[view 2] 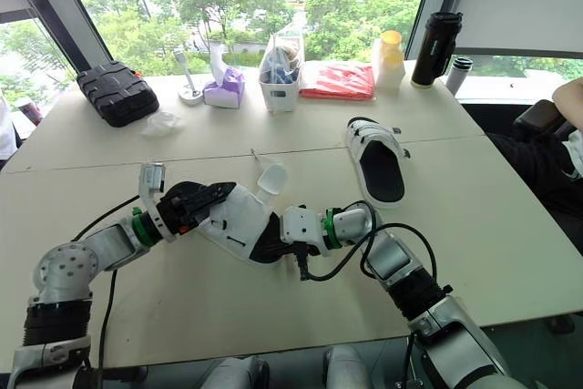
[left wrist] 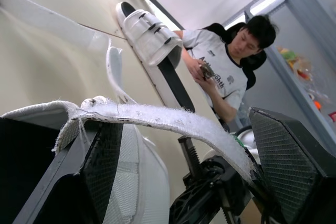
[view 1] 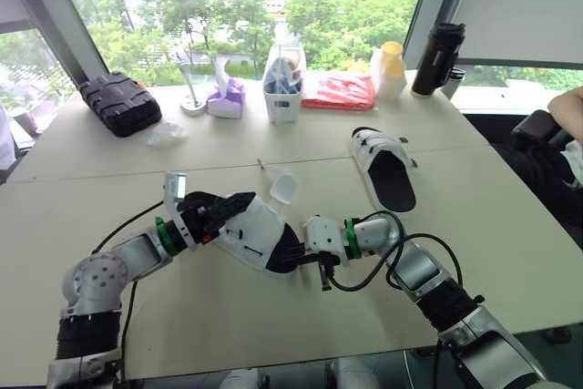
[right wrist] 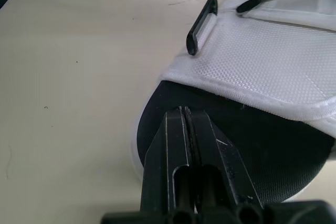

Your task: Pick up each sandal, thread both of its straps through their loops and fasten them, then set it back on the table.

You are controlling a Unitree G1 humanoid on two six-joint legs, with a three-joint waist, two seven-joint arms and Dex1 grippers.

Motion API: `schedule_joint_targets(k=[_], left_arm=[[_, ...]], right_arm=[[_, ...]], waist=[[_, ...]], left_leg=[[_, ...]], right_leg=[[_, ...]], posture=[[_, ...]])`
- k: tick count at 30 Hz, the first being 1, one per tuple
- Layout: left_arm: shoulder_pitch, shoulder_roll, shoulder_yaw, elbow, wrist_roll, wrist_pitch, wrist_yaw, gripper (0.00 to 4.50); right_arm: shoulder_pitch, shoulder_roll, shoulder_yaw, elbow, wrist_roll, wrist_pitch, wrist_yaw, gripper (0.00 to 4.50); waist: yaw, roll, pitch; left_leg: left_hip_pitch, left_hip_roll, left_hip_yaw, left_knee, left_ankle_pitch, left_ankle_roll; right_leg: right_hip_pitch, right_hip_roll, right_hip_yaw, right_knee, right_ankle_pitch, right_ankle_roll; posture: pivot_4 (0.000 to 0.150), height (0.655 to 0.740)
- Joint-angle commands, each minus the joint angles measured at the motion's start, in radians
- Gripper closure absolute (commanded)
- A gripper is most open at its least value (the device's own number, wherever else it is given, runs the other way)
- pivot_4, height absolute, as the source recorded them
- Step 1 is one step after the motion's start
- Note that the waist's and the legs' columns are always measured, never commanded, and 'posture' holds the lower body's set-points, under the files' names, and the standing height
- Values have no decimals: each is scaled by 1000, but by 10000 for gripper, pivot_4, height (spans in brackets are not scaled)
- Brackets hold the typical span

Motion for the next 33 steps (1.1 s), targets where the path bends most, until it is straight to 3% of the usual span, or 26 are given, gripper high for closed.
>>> schedule_joint_targets(k=[1, 6, 14, 18, 22, 25, 28, 33], left_arm=[[-29, 16, 25, -92, -137, 64, 6, 6406], [-54, 79, 16, -81, -309, 181, -3, 6406], [-84, 107, -7, -82, -333, 174, 35, 6406], [-144, 31, 20, -58, -248, 35, 146, 6406], [-161, 42, 43, -45, -179, -29, 175, 6406], [-90, 154, 46, -72, -125, 0, 84, 6406], [-9, 269, 5, -81, 20, -58, -43, 6406], [76, 335, -129, -7, 357, -336, -257, 6406]], right_arm=[[10, -14, 6, -2, -15, 10, 7, 45000], [9, -13, 6, 1, -17, 8, 7, 45000], [6, -9, 7, 3, -18, 8, 6, 45000], [6, -7, 7, 1, -19, 9, 5, 45000], [7, -8, 7, -1, -19, 11, 5, 45000], [8, -8, 6, -3, -18, 13, 3, 45000], [8, -8, 6, -1, -19, 11, 2, 45000], [8, -7, 6, 2, -20, 8, 3, 45000]], waist=[[-1, 0, 0], [-2, 0, 0], [-3, 0, 0], [-1, -2, -1], [-4, -2, -1], [-9, -2, -1], [-9, -2, -1], [0, -2, -1]], left_leg=[[0, 0, 0, 0, 0, 0], [0, 0, 0, 0, 0, 0], [0, -1, 0, 0, 1, -2], [0, -1, 0, 0, 3, -5], [0, -1, 1, -1, 3, -6], [0, -1, 1, -2, 4, -7], [0, -1, 2, -3, 4, -7], [0, -2, 1, -3, 1, -2]], right_leg=[[0, 0, 0, 0, 0, 0], [0, 0, 0, 0, 0, 0], [0, 0, 0, 0, 0, 0], [0, 0, 0, 0, 0, 0], [-1, 0, 0, 0, 0, 0], [-1, 1, 0, 0, 0, 0], [-2, 1, 1, 0, 0, 0], [-1, 1, 0, -1, 0, -1]], posture=[[1500, 7400], [1500, 7400], [1500, 7400], [1500, 7400], [1500, 7400], [1500, 7400], [1500, 7400], [1500, 7400]])
